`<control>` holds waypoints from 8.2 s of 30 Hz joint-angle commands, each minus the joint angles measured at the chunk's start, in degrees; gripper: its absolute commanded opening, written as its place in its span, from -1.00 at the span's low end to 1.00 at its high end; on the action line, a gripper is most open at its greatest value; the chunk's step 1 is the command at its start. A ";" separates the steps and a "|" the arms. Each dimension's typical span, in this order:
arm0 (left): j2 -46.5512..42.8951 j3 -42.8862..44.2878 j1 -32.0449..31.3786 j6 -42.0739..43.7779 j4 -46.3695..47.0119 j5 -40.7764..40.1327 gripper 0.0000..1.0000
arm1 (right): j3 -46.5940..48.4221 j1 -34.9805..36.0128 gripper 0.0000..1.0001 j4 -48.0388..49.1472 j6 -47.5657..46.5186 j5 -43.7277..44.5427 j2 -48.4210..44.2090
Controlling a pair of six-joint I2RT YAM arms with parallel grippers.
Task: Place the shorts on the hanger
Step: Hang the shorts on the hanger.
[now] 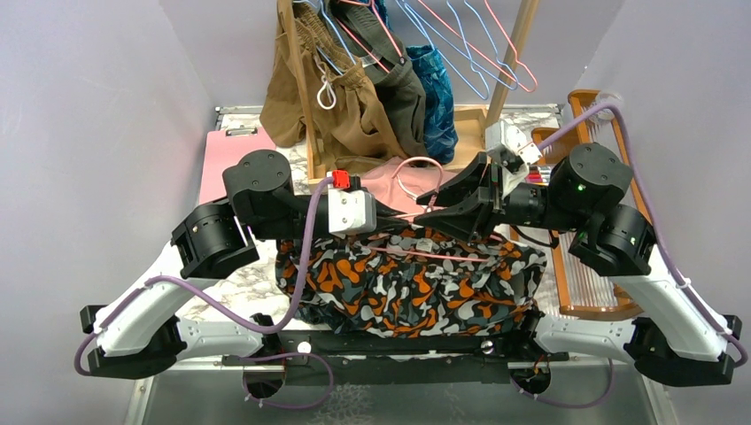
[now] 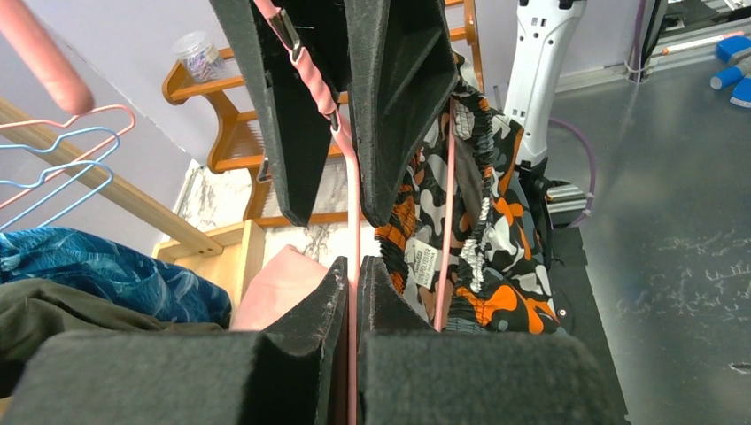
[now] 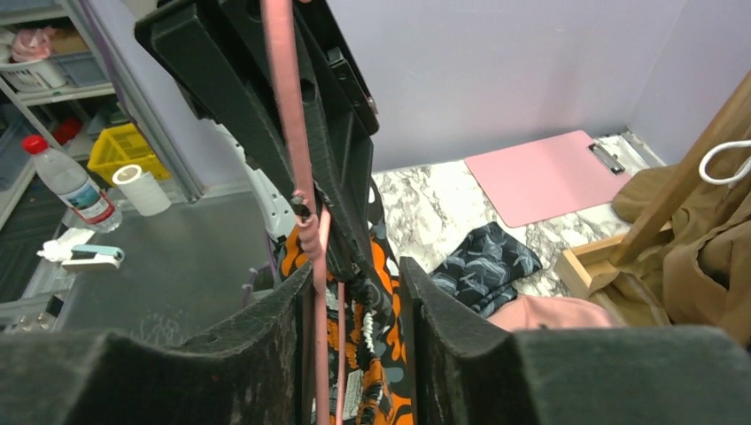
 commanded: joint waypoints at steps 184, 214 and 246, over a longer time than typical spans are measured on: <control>1.32 -12.36 -0.23 5.81 11.10 0.34 0.41 | 1.93 0.04 -0.98 -2.36 1.26 32.18 -3.42; 6.96 -25.88 -7.26 13.74 21.47 -16.49 0.02 | -1.07 0.04 -0.98 1.04 2.13 28.32 -3.76; -3.16 -24.45 -8.66 6.70 31.52 -18.60 -1.00 | 0.30 0.04 -0.98 -0.61 2.24 32.13 -2.97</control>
